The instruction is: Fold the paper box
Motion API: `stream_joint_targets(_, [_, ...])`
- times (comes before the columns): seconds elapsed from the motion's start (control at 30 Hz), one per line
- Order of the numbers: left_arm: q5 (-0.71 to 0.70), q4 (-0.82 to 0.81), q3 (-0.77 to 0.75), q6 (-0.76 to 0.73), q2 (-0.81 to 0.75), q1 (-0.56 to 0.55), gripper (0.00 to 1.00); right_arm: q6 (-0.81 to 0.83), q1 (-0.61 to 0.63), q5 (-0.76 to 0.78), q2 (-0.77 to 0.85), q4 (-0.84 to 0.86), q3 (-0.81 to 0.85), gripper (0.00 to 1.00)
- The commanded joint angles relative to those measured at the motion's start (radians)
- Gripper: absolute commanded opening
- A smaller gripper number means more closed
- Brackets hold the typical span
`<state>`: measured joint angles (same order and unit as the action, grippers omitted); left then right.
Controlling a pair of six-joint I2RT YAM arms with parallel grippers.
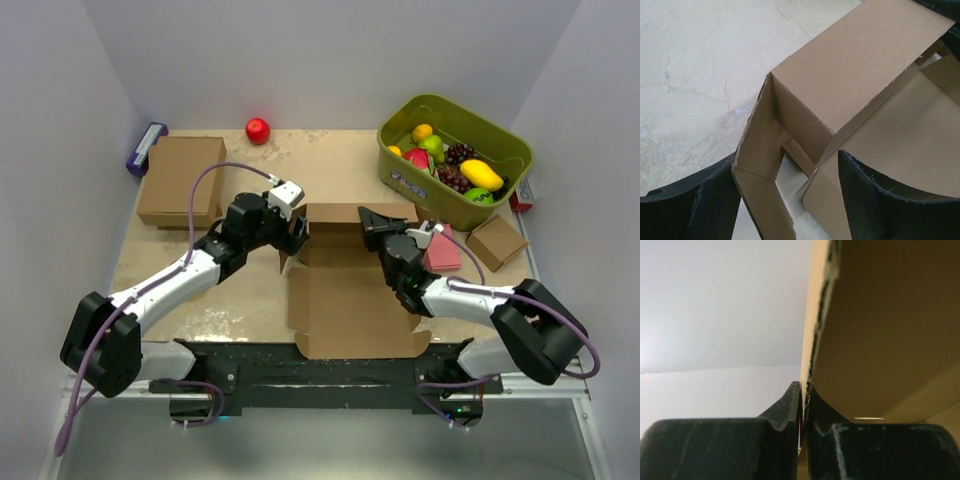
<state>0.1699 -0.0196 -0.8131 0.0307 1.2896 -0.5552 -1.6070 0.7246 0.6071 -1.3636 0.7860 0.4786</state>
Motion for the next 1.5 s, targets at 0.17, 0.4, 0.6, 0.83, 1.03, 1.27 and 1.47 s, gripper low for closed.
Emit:
stream_joint_targets(0.17, [-0.04,-0.045,-0.047,0.017,0.02,-0.018,0.58,0.041,0.004,0.01,-0.065,-0.013,0.048,0.09])
stream_joint_targets(0.4, [-0.096,-0.056,-0.041,0.064,0.024,-0.017,0.51,0.036,0.019,0.022,-0.089,-0.011,0.061,0.09])
stream_joint_targets(0.6, [-0.122,-0.072,-0.031,0.112,0.014,-0.017,0.56,0.018,0.048,0.054,-0.124,-0.036,0.098,0.09])
stream_joint_targets(0.83, [-0.199,-0.053,-0.037,0.109,0.028,-0.017,0.46,-0.002,0.075,0.085,-0.157,-0.039,0.126,0.09])
stream_joint_targets(1.03, [-0.286,-0.023,-0.046,0.074,0.039,-0.017,0.31,0.013,0.093,0.109,-0.147,-0.05,0.121,0.16])
stream_joint_targets(1.27, [-0.32,-0.013,-0.052,0.058,0.037,0.003,0.12,0.105,0.114,0.121,-0.082,-0.044,0.097,0.45])
stream_joint_targets(1.47, [-0.283,0.006,-0.072,0.066,0.039,0.06,0.0,0.295,0.162,0.115,0.006,-0.083,0.098,0.68])
